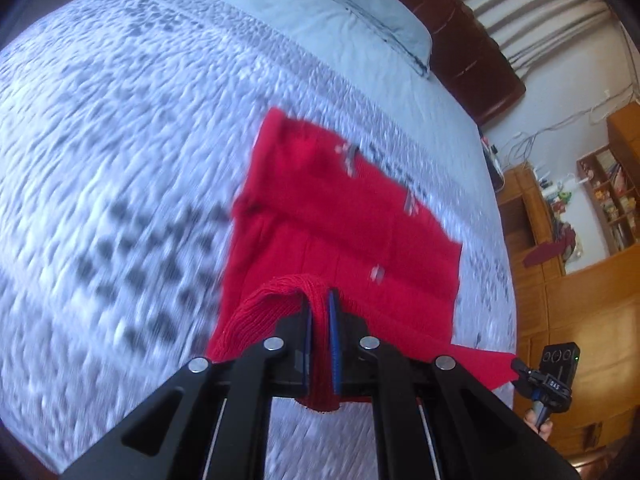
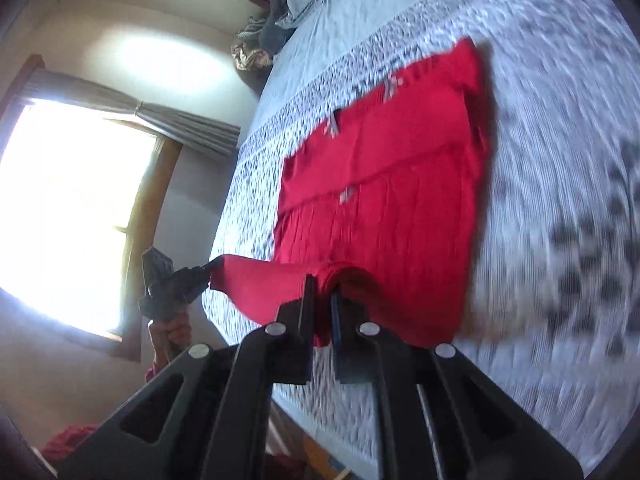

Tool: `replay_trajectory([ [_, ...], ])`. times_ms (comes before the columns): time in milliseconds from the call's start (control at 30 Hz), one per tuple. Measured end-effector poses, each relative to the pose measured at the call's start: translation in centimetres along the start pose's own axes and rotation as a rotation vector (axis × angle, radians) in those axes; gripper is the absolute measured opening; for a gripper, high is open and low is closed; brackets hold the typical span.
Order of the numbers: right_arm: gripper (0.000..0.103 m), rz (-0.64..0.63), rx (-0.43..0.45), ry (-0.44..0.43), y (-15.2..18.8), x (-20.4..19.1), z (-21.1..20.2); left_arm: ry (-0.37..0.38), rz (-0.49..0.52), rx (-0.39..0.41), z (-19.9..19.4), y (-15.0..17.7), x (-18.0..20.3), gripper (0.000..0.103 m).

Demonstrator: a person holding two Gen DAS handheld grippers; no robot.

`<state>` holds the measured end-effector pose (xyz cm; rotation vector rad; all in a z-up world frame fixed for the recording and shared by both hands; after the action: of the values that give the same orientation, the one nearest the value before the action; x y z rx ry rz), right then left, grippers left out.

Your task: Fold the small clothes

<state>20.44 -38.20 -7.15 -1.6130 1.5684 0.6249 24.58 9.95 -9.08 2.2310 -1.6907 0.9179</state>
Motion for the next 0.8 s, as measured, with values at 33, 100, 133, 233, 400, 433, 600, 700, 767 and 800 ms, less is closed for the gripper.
replay_trajectory([
  [33,0.006,0.012,0.004,0.003,-2.3,0.2,0.3,-0.006,-0.002,0.005,0.6,-1.5,0.3,0.007],
  [100,0.006,0.039,0.004,0.011,-5.9,0.9,1.0,-0.027,-0.001,0.016,2.5,-4.9,0.9,0.007],
  [133,0.006,0.055,0.0,0.028,-8.3,1.5,1.5,-0.04,0.003,0.017,3.6,-6.5,1.3,0.007],
  [233,0.006,0.108,-0.015,0.066,-13.4,3.3,3.8,-0.083,-0.016,0.01,7.1,-10.8,1.5,0.008],
  [400,0.007,0.206,-0.043,0.121,-19.2,7.2,7.1,-0.152,-0.051,-0.021,13.2,-15.8,0.8,0.009],
  [433,0.011,0.224,-0.047,0.133,-20.0,8.0,8.0,-0.171,-0.064,-0.038,14.4,-16.4,0.4,0.01],
  [600,0.06,0.268,0.0,0.203,-22.0,11.2,8.1,-0.221,-0.096,-0.013,15.3,-18.1,-1.3,0.041],
  [700,0.057,0.218,-0.001,0.217,-21.8,11.4,7.5,-0.234,-0.051,0.09,12.7,-18.8,-1.8,0.049],
  [767,0.057,0.172,-0.02,0.257,-21.6,11.2,7.5,-0.252,-0.012,0.108,11.7,-19.2,-2.0,0.049],
  [800,0.057,0.147,-0.032,0.274,-21.6,11.0,7.6,-0.254,0.013,0.107,11.3,-19.1,-2.1,0.049],
])
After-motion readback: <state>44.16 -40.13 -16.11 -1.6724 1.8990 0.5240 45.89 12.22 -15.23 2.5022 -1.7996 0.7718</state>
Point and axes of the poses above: each gripper's, at about its wrist camera, not at the fingertips, and z roughly the way its jaws point, x to its right, y to its underside, the point moved 3 cm from there along z, roughly the way its jaws point, and after that the axes turned 8 degrees about -x, right-handed, at the moved point
